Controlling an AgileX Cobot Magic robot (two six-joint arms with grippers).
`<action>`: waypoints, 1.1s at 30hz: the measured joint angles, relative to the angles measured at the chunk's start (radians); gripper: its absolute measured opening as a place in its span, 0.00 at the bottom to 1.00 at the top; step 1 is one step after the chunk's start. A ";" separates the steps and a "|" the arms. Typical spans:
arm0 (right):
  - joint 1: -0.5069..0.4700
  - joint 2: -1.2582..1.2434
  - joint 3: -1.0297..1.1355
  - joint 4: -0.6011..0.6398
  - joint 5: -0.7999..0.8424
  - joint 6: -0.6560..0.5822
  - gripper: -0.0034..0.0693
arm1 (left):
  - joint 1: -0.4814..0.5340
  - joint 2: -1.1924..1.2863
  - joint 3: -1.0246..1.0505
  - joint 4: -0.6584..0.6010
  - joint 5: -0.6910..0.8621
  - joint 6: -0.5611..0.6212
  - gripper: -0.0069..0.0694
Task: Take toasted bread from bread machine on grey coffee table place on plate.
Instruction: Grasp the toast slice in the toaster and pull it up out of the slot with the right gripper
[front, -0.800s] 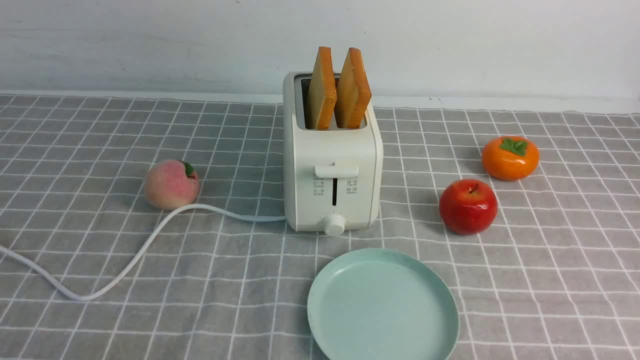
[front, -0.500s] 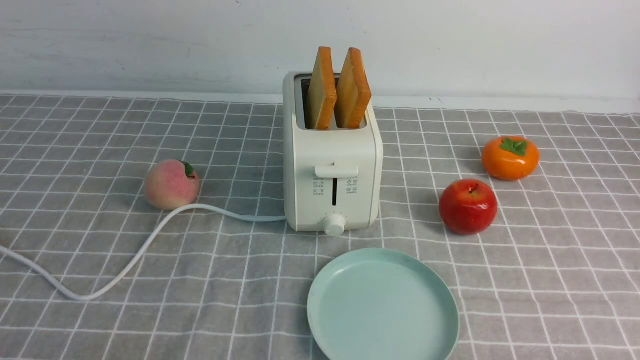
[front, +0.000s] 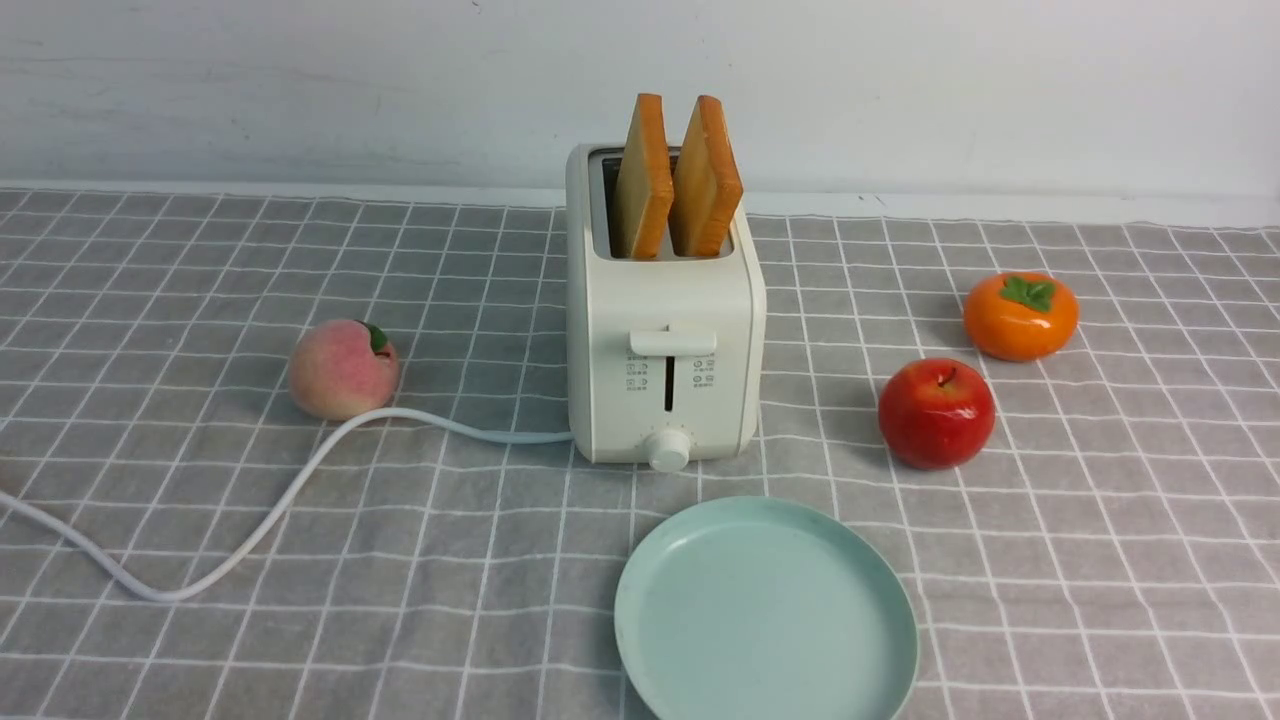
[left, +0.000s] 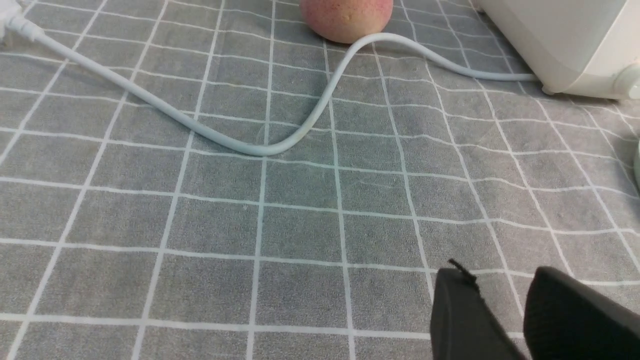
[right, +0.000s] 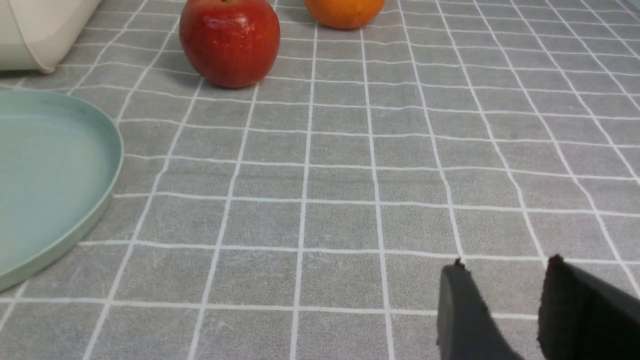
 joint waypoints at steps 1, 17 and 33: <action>0.000 0.000 0.000 0.000 0.000 0.000 0.38 | 0.000 0.000 0.000 0.000 0.000 0.000 0.35; 0.000 0.000 0.003 0.005 -0.023 0.001 0.38 | 0.000 0.000 0.000 -0.026 -0.114 0.000 0.38; 0.000 0.000 0.014 0.006 -0.463 0.001 0.38 | 0.000 0.000 0.000 -0.138 -0.592 0.000 0.39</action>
